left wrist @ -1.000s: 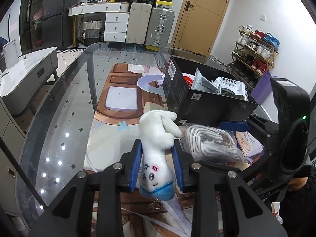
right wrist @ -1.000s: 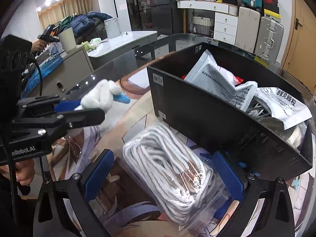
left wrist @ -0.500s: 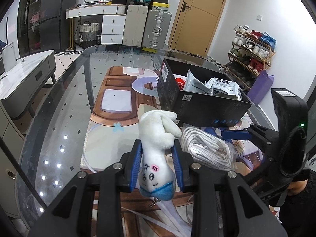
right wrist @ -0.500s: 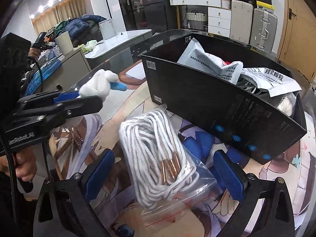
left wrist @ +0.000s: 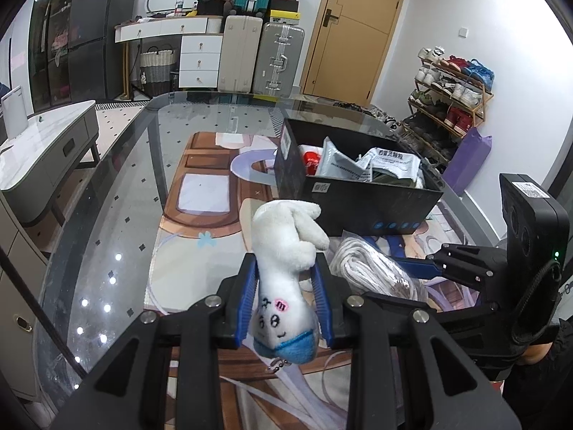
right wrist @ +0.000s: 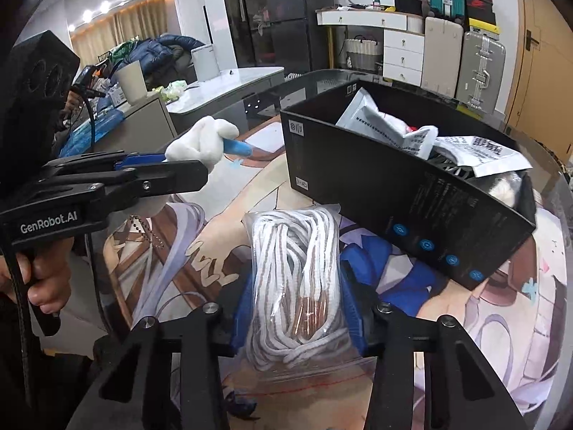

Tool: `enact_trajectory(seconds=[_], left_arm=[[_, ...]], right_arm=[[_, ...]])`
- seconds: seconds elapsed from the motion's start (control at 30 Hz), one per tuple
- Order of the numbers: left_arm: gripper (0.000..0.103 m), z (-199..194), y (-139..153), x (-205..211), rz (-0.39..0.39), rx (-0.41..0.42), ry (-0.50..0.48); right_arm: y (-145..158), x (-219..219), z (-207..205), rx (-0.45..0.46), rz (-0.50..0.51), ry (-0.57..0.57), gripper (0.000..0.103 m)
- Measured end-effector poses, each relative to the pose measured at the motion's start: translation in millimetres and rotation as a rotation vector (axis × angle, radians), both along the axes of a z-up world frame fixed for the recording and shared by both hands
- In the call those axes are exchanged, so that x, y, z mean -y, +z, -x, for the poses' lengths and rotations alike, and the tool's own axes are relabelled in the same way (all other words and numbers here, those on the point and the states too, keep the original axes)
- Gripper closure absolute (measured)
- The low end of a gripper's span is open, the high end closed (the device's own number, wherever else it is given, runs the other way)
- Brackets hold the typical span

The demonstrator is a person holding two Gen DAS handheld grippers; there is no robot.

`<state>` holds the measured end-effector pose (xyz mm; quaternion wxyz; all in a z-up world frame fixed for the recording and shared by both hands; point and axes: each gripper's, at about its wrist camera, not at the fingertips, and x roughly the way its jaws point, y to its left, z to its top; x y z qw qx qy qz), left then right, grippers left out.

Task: Organize soft objects
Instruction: 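Grasp the bagged white cable bundle with the right tool while the left tool holds the plush, then lower plush toy and bagged cable into the black box and open both tools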

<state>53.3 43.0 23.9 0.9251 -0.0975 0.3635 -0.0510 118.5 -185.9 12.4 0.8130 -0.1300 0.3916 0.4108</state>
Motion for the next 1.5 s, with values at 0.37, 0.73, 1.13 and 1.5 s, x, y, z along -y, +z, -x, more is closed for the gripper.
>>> enact_trajectory(seconds=[0.37,0.73,1.13,1.5], left_arm=[[0.074,2,21,9,0.005,0.051,-0.036],[0.074,-14,39,21,0.003,0.088,-0.076],[0.074,-50,55,35,-0.015,0.117,-0.104],[0.074,-78,54,39,-0.039,0.099,-0.113]], right_arm=[[43,39,22,0.076,-0.087,-0.055,0.059],[83,67,11,0.143,-0.135,-0.173,0.059],[106,69,-17,0.182,-0.145,-0.234,0.059],[108,68,-43,0.177,-0.129,-0.26,0.059]])
